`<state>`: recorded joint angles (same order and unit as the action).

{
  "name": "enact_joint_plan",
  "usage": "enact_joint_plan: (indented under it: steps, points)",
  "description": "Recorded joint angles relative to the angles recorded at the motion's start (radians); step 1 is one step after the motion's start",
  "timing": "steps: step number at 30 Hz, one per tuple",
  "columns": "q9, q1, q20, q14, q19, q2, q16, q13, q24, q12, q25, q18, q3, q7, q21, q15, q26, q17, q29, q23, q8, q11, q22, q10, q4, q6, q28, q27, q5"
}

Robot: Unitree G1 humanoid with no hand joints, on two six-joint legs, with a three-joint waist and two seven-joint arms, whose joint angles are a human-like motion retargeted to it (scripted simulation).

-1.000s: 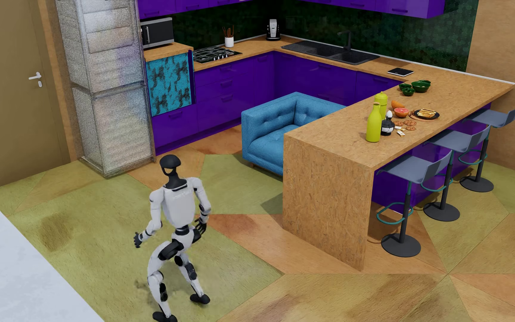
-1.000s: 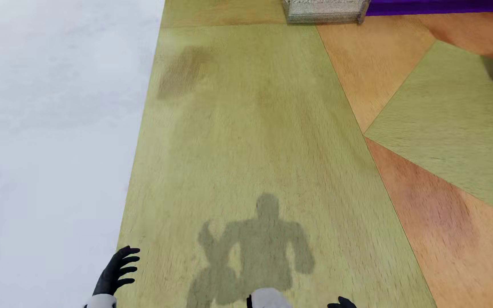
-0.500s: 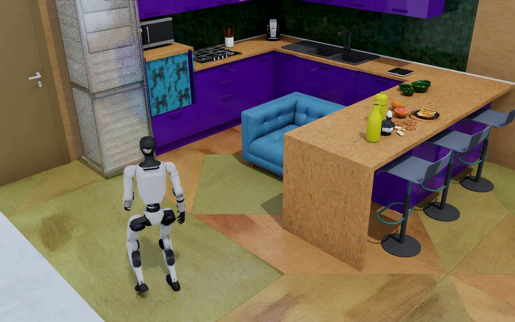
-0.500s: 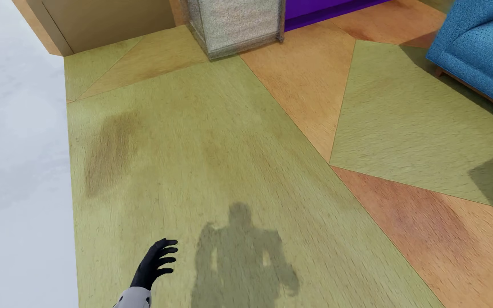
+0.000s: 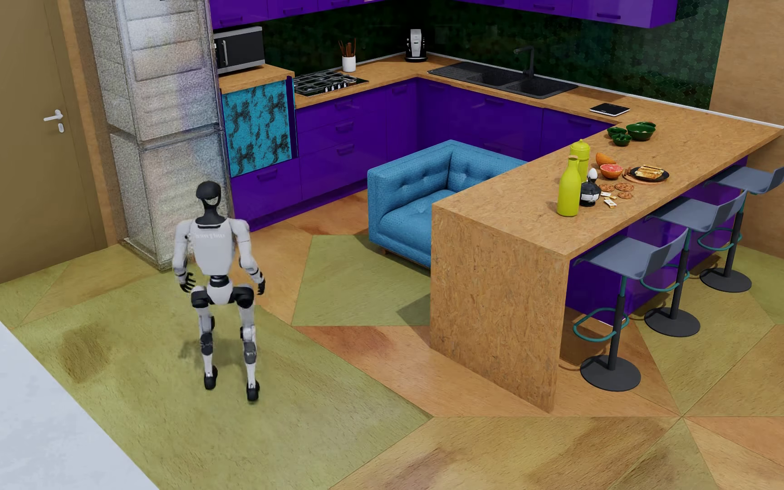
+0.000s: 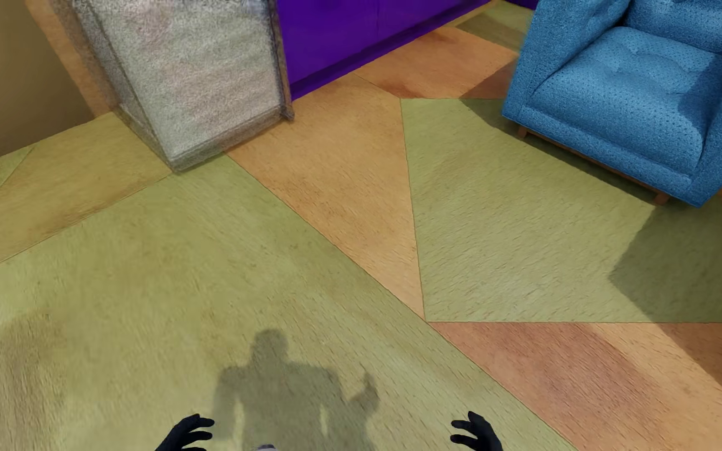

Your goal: Approach the armchair

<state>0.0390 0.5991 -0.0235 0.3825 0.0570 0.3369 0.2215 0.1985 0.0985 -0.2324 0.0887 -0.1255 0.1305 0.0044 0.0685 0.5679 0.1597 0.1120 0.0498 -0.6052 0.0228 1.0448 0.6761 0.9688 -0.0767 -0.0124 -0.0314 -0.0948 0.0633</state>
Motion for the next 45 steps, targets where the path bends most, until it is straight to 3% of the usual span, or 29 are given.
enact_joint_plan:
  steps: [1,3,5,6,7,8,9,11,13,15,16,17,20,21,23,25,27,29,31,33,35,36,37,38,39,40,41,42,45]
  points:
    - [-0.009,-0.048,-0.011,0.038,0.03,0.064,0.029,-0.029,-0.014,-0.001,0.02,0.109,0.018,0.046,0.019,-0.1,-0.058,0.014,-0.032,-0.046,-0.016,0.134,-0.011,-0.012,-0.005,0.022,-0.004,0.032,-0.027]
    - [-0.029,-0.176,-0.042,0.093,0.081,0.154,0.005,0.023,-0.069,0.049,0.044,0.088,0.094,0.115,-0.024,-0.15,-0.174,0.026,-0.119,-0.04,-0.094,0.191,-0.036,-0.084,-0.016,0.061,-0.058,0.046,-0.101]
    - [-0.032,-0.304,-0.067,0.143,-0.009,0.212,-0.031,0.083,-0.131,0.194,0.027,0.061,0.173,0.161,-0.051,-0.065,-0.24,0.043,-0.127,0.008,-0.116,0.095,-0.119,-0.148,-0.041,0.084,-0.115,0.003,-0.101]
    - [-0.031,-0.333,-0.078,0.155,-0.043,0.226,-0.058,0.112,-0.154,0.253,0.013,0.038,0.185,0.165,-0.032,-0.057,-0.209,0.062,-0.094,0.018,-0.109,0.005,-0.149,-0.102,-0.051,0.095,-0.132,-0.015,-0.095]
    - [-0.029,-0.248,-0.092,0.036,0.009,0.196,-0.107,0.12,-0.159,0.288,-0.003,0.017,0.142,0.101,0.019,-0.117,-0.13,0.09,-0.047,-0.085,-0.093,-0.092,-0.116,0.12,-0.032,0.098,-0.128,-0.013,-0.1]
    - [-0.024,-0.137,-0.151,-0.09,0.008,0.167,-0.106,0.107,-0.147,0.26,-0.008,0.0,0.087,0.022,0.046,-0.089,-0.05,0.099,-0.003,-0.18,-0.085,-0.091,-0.076,0.278,-0.002,0.064,-0.11,-0.017,-0.077]
    - [-0.017,-0.041,-0.142,-0.081,0.004,0.127,-0.076,0.106,-0.115,0.174,-0.003,-0.014,0.022,-0.028,0.008,-0.061,-0.015,0.087,0.029,-0.163,-0.064,-0.109,-0.068,0.317,0.034,0.023,-0.073,-0.029,-0.052]
    - [-0.007,0.118,-0.012,0.009,-0.011,0.018,-0.061,0.061,-0.019,0.042,-0.019,-0.043,-0.092,-0.036,0.003,-0.014,-0.106,0.068,0.059,-0.096,-0.01,-0.175,-0.047,0.252,0.032,-0.061,0.003,-0.029,-0.014]
    - [-0.003,0.165,0.017,-0.022,-0.021,-0.091,-0.02,-0.052,0.029,-0.065,-0.08,-0.088,-0.084,-0.03,-0.014,0.031,-0.186,0.037,0.022,-0.003,0.047,-0.222,-0.036,0.016,-0.023,-0.112,0.024,-0.022,0.007]
    - [0.026,0.087,0.007,-0.211,0.04,-0.014,0.045,-0.11,-0.017,-0.01,-0.119,-0.112,-0.016,0.025,0.0,-0.095,-0.146,0.019,-0.042,-0.011,0.015,0.1,-0.008,-0.136,-0.08,-0.079,-0.024,-0.002,-0.014]
    - [0.034,0.038,0.009,-0.162,0.064,0.062,0.051,-0.084,-0.066,0.052,-0.11,-0.022,0.026,0.067,0.005,-0.221,-0.101,0.026,-0.081,-0.03,-0.029,0.22,0.002,-0.131,-0.083,-0.02,-0.083,0.005,-0.057]
    - [0.042,-0.023,0.003,-0.115,0.031,0.117,0.03,-0.02,-0.112,0.106,-0.098,0.082,0.075,0.101,-0.022,-0.234,-0.072,0.043,-0.115,-0.021,-0.07,0.252,-0.032,-0.133,-0.091,0.035,-0.145,0.008,-0.088]
    - [-0.02,-0.166,-0.113,0.038,-0.034,0.157,-0.077,0.139,-0.136,0.244,-0.092,0.006,0.164,0.141,-0.056,-0.047,-0.072,0.093,-0.082,-0.037,-0.08,-0.062,-0.116,-0.114,-0.117,0.15,-0.222,-0.021,-0.118]
    - [-0.019,-0.146,-0.139,0.043,-0.025,0.11,-0.087,0.144,-0.104,0.278,-0.075,-0.019,0.147,0.09,-0.007,-0.025,-0.081,0.11,-0.036,-0.122,-0.081,-0.089,-0.113,0.017,-0.134,0.149,-0.196,-0.024,-0.094]
    - [-0.019,-0.041,-0.092,-0.067,-0.034,0.013,-0.104,0.095,-0.029,0.129,-0.012,-0.035,0.053,-0.043,0.032,0.035,-0.031,0.082,0.048,-0.098,-0.055,-0.133,-0.08,0.2,-0.086,0.082,-0.099,-0.058,-0.051]
    - [-0.01,-0.04,0.007,0.072,-0.038,-0.032,-0.017,0.001,0.015,-0.013,0.032,-0.029,-0.018,-0.045,-0.01,0.062,-0.032,-0.017,0.074,0.023,-0.017,-0.077,-0.023,0.008,-0.087,0.016,-0.003,-0.059,-0.025]
    - [-0.004,-0.162,0.0,0.154,0.056,0.074,0.042,-0.037,-0.029,-0.009,0.065,-0.002,0.024,0.031,0.042,-0.128,-0.136,0.008,-0.032,-0.046,-0.019,0.186,-0.004,-0.035,-0.09,0.035,-0.006,-0.002,-0.057]
    - [0.01,-0.274,-0.03,0.158,0.066,0.174,-0.017,0.037,-0.105,0.126,0.041,-0.028,0.097,0.098,-0.023,-0.129,-0.253,0.035,-0.127,0.022,-0.112,0.112,-0.126,-0.051,-0.104,0.064,-0.075,-0.006,-0.091]
    - [0.01,-0.122,-0.079,-0.177,0.014,0.073,-0.108,0.075,-0.124,0.251,-0.034,-0.079,0.091,0.02,0.062,0.034,-0.198,0.094,-0.1,-0.098,-0.108,-0.09,-0.084,0.303,-0.078,0.065,-0.122,0.0,-0.08]
    - [0.026,0.037,-0.059,-0.12,0.008,-0.056,-0.094,0.091,-0.11,0.151,-0.074,-0.113,0.026,-0.045,0.038,0.073,-0.098,0.068,-0.019,-0.084,-0.053,-0.162,-0.097,0.275,-0.026,0.016,-0.125,-0.042,-0.034]
    - [0.047,0.123,-0.029,-0.098,0.024,-0.028,-0.017,0.031,-0.067,0.059,-0.074,-0.131,0.002,-0.019,0.004,-0.037,-0.034,0.033,0.073,0.008,-0.038,0.062,-0.073,-0.026,-0.003,-0.044,-0.104,-0.112,0.001]
    - [0.044,0.115,0.02,-0.157,0.058,0.054,0.029,0.016,-0.05,0.065,-0.074,-0.059,0.03,-0.02,0.022,-0.231,-0.007,0.018,0.087,0.021,-0.041,0.258,-0.001,-0.029,0.017,-0.036,-0.096,-0.128,-0.008]
    - [0.044,0.07,0.048,-0.104,0.023,0.147,0.035,0.03,-0.047,0.12,-0.09,0.09,0.033,-0.023,0.003,-0.365,-0.026,0.036,0.052,0.004,-0.03,0.348,0.015,-0.042,0.044,-0.01,-0.107,-0.125,-0.015]
    - [0.05,0.027,0.046,-0.081,-0.033,0.233,0.022,0.068,-0.051,0.17,-0.121,0.115,0.044,-0.012,-0.033,-0.288,-0.074,0.039,0.002,-0.004,-0.002,0.322,-0.041,-0.077,0.065,0.032,-0.123,-0.107,-0.028]
    - [0.058,-0.016,0.024,-0.074,-0.047,0.292,-0.004,0.105,-0.058,0.212,-0.172,0.039,0.059,-0.01,-0.067,-0.127,-0.108,0.038,-0.05,-0.013,0.031,0.186,-0.083,-0.117,0.067,0.062,-0.128,-0.084,-0.049]
    - [0.058,-0.048,-0.026,-0.069,-0.037,0.293,-0.033,0.111,-0.056,0.235,-0.233,0.042,0.056,-0.028,-0.061,-0.117,-0.107,0.036,-0.095,-0.025,0.06,-0.02,-0.056,-0.139,0.083,0.089,-0.116,-0.068,-0.094]
    - [0.069,-0.06,-0.058,-0.064,-0.103,0.244,-0.072,0.074,-0.051,0.24,-0.281,0.082,0.033,-0.045,-0.022,-0.223,-0.105,0.046,-0.136,-0.085,0.048,-0.157,-0.025,-0.107,0.084,0.09,-0.092,-0.05,-0.122]
    - [0.087,-0.061,-0.066,-0.054,-0.094,0.215,-0.084,0.026,-0.045,0.21,-0.3,0.126,-0.015,-0.05,-0.008,-0.21,-0.106,0.075,-0.175,-0.045,0.03,-0.165,-0.038,-0.089,0.069,0.068,-0.053,-0.043,-0.106]
    - [0.096,-0.099,-0.018,0.009,-0.098,0.15,-0.031,-0.093,-0.025,0.092,-0.204,0.187,-0.117,-0.046,0.014,-0.19,-0.124,0.05,-0.132,-0.015,-0.005,-0.183,-0.031,-0.107,0.053,-0.011,0.071,0.08,-0.088]
